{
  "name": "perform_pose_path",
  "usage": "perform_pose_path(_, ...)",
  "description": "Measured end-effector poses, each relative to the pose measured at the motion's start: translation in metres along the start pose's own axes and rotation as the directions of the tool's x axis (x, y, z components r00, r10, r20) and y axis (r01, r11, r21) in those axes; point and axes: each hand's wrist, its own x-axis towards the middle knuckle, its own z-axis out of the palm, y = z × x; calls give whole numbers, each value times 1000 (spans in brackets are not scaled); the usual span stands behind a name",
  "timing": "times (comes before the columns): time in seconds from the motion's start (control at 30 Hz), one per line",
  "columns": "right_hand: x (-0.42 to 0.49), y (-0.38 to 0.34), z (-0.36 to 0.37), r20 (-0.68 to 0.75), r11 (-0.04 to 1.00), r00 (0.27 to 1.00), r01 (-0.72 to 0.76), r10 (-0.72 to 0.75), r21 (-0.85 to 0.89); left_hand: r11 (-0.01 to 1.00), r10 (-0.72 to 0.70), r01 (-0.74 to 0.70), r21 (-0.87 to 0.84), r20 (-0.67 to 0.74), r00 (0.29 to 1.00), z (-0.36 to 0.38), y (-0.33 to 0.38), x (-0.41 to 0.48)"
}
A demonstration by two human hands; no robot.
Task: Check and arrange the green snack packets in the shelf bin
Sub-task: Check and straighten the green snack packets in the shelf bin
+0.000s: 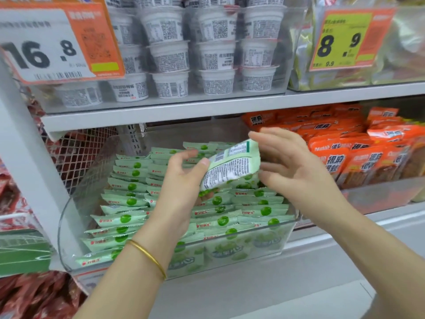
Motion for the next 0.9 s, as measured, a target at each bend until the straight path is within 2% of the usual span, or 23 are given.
perform_pose_path(0.1,6,3,-5,70,919,989,147,-130,-367,999,-39,40,-19,52,998,7,0,2)
perform_pose_path(0.2,13,6,-6,43,860,973,221,-227,-460,998,-7,11,-55,72,997,10,7,2)
perform_pose_path(0.23,15,7,-6,9,846,967,226,-253,-484,999,28,-26,-30,64,998,9,9,3)
perform_pose_path(0.3,17,11,-8,-24,761,949,235,-313,-604,970,171,-175,168,34,985,4,11,6)
perform_pose_path(0.37,19,15,-8,18,652,937,256,-348,-713,835,346,-335,436,58,936,-2,5,10)
perform_pose_path(0.4,20,17,-8,55,601,931,276,-360,-750,747,386,-378,547,106,916,-4,1,12)
perform_pose_path(0.5,21,21,-4,117,482,917,304,-380,-822,474,359,-455,754,306,881,-4,-16,17)
perform_pose_path(0.57,22,21,0,115,452,920,290,-374,-844,382,305,-470,796,372,877,-3,-23,17)
perform_pose_path(0.63,23,21,3,106,436,930,263,-352,-860,355,283,-469,808,385,878,-3,-26,17)
perform_pose_path(0.8,27,23,11,109,380,983,159,-149,-911,393,254,-442,807,366,895,-4,-24,16)
perform_pose_path(0.9,31,20,14,133,332,991,131,-16,-934,407,252,-440,801,364,897,-4,-24,15)
